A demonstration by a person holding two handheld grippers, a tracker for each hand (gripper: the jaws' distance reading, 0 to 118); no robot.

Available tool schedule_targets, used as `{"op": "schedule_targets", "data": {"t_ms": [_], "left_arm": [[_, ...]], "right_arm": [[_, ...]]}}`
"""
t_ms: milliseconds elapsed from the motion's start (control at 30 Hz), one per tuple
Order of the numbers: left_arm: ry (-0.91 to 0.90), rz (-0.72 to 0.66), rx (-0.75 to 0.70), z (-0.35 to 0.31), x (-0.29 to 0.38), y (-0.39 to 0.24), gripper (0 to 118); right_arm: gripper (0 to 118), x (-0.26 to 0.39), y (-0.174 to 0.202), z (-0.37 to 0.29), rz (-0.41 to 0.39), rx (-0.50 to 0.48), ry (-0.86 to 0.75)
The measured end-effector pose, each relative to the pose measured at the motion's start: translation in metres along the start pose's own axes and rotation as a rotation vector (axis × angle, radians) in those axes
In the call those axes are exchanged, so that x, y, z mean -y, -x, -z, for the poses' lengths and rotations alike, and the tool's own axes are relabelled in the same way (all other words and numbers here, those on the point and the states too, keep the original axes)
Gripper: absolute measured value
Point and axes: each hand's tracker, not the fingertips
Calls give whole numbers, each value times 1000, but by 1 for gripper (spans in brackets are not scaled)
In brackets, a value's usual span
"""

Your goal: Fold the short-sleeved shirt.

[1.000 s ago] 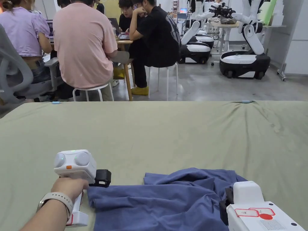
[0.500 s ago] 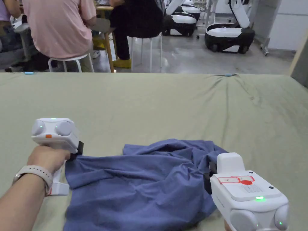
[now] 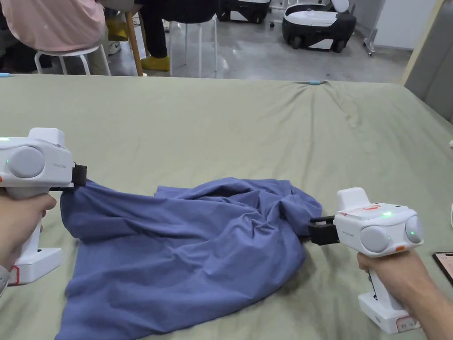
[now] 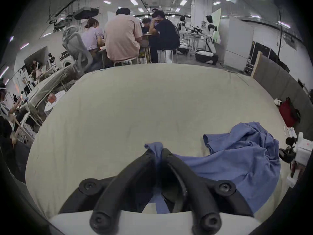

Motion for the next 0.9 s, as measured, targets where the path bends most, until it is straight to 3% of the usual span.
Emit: {"op": "schedule_targets", "data": {"t_ms": [200,233,267,300,333,400,600,733,833,900], "left_arm": [[6,24,12,7,-1,-6,4],[7,26,12,8,0,-6,4],[10,27,11,9,0,-5,4],[11,28,8,10,2,-5,4],[11,31,4,10,2,-4,4],[10,46,-12,11,3,-1,4],[-102,106,-96,-12,0,6,4],[-172,183,-174,-35,-19,11,3],[-236,215,-252,-54,-43,21,3],[-277,237,-296,-67,-63,28,3]], "right_arm": [[109,-11,10,49,2,-173,68],[99,-11,12,56,-22,-206,90],[79,-9,13,60,-30,-228,118],[57,-9,13,57,13,-253,105],[49,-11,11,52,27,-220,88],[14,-14,5,40,63,-216,63],[12,-39,-12,-18,38,-96,-24],[12,-82,-19,-67,51,-3,-122],[12,-121,-17,-103,14,69,-187],[12,-148,-15,-130,7,164,-259]]}}
